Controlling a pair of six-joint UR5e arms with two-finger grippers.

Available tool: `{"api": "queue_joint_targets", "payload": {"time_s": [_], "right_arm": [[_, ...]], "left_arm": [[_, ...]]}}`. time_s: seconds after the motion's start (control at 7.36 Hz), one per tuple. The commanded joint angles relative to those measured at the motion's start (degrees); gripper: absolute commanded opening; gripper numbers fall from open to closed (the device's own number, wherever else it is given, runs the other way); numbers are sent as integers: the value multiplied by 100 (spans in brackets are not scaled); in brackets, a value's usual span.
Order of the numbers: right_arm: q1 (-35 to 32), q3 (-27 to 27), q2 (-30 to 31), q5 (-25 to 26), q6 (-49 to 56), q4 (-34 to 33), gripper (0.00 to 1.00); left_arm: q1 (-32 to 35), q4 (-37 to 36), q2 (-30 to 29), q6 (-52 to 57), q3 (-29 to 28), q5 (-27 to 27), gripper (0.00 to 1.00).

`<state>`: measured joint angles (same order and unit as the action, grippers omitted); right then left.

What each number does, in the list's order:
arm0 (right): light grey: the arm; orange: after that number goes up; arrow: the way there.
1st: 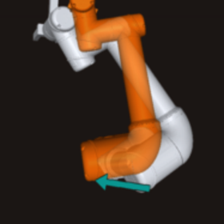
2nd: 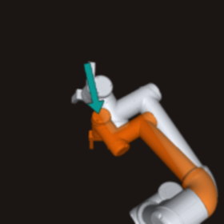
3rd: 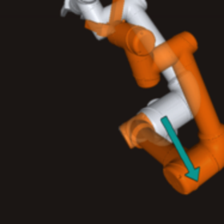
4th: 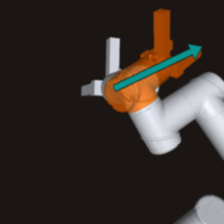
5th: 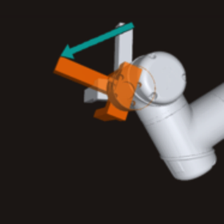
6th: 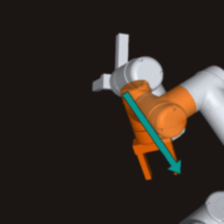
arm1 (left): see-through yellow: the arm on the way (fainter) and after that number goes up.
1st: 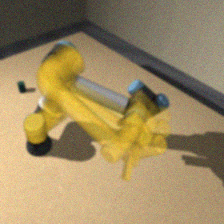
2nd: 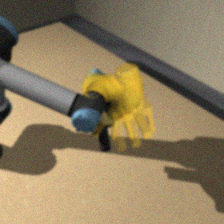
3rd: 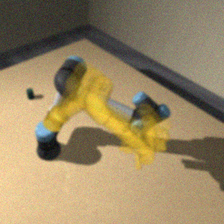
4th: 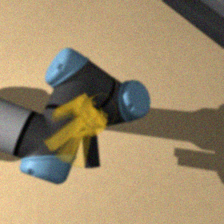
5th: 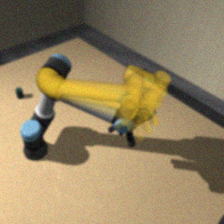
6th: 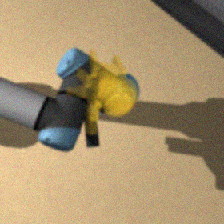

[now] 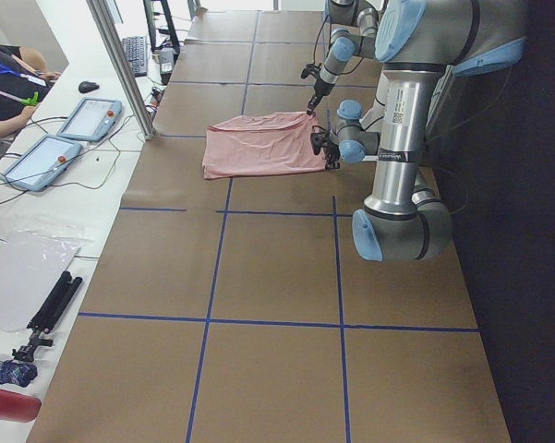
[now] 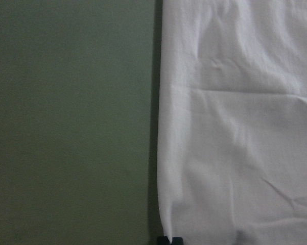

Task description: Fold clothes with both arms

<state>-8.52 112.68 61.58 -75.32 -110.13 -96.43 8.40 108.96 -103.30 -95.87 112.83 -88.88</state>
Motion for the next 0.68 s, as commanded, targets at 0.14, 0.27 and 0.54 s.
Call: {"api": "queue_joint_targets", "payload": {"time_s": [0.14, 0.27, 0.54], "right_arm": [[-44, 470, 82, -9, 0, -277, 0], [165, 1301, 57, -17, 0, -1289, 0], [553, 2710, -5, -44, -9, -2726, 0]], "left_arm": [[91, -355, 90, 576, 902, -190, 0], [100, -1220, 56, 596, 1743, -461, 0], [265, -3023, -372, 596, 3423, -1085, 0]]}}
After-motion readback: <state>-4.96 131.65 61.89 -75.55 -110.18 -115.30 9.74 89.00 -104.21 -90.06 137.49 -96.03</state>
